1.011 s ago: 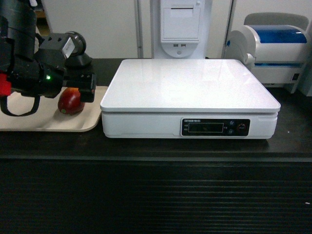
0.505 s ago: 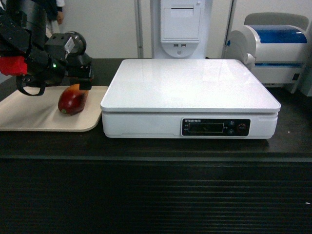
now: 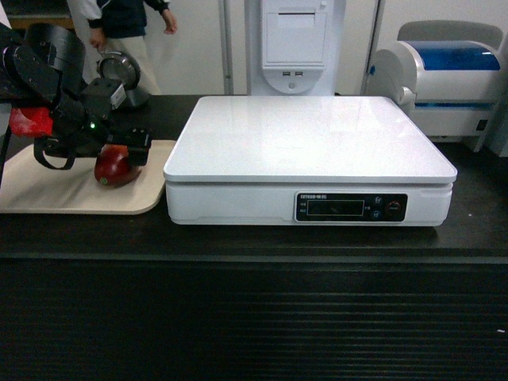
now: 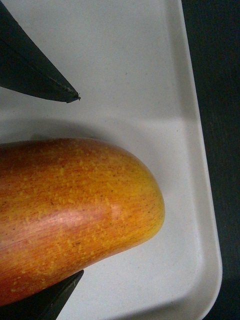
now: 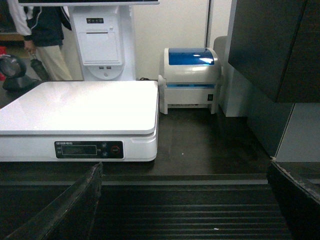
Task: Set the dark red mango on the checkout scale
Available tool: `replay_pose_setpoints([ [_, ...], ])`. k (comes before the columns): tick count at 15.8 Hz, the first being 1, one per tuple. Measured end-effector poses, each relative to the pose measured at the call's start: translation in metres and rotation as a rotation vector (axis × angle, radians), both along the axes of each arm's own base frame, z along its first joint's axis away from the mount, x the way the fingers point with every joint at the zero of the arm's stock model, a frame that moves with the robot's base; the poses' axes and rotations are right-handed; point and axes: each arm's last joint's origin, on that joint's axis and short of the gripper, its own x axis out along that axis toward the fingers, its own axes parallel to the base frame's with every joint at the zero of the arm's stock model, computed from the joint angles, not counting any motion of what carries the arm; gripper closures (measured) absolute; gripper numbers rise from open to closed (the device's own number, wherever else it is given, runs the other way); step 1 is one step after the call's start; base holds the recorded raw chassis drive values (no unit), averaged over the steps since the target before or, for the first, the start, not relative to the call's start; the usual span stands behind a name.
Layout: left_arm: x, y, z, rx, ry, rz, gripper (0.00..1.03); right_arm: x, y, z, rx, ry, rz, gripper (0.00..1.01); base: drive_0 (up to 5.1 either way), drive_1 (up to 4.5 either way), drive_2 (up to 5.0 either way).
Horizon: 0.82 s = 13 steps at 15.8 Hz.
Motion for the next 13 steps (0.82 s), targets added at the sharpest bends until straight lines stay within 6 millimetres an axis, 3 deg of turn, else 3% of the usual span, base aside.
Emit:
replay_pose_setpoints([
  [1,0.000,0.000,-0.002,0.006,-0.002,-0.017,0.16,0.000,0.000,0.000,0.000,0.000,0.000,0.03,0.0,0.00,0.0],
  [2,0.000,0.000,-0.003,0.001,0.007,-0.027,0.41,0.000,0.000,0.000,0.000,0.000,0.000,0.03,0.0,0.00,0.0],
  [5,0.000,0.002,-0.003,-0.020,-0.007,-0.035,0.43,0.000,0.000,0.000,0.000,0.000,0.000,0.03,0.0,0.00,0.0],
  [8,-0.016,-0.005,0.009,-0.029,-0.054,-0.057,0.43,0.000,0.000,0.000,0.000,0.000,0.000,0.03,0.0,0.00,0.0],
  [11,-0.032,-0.023,0.055,-0.057,-0.192,-0.108,0.43,0.000,0.000,0.000,0.000,0.000,0.000,0.03,0.0,0.00,0.0],
  [13,-0.058,-0.056,0.107,-0.116,-0.338,-0.178,0.43,0.000,0.000,0.000,0.000,0.000,0.000,0.03,0.0,0.00,0.0],
])
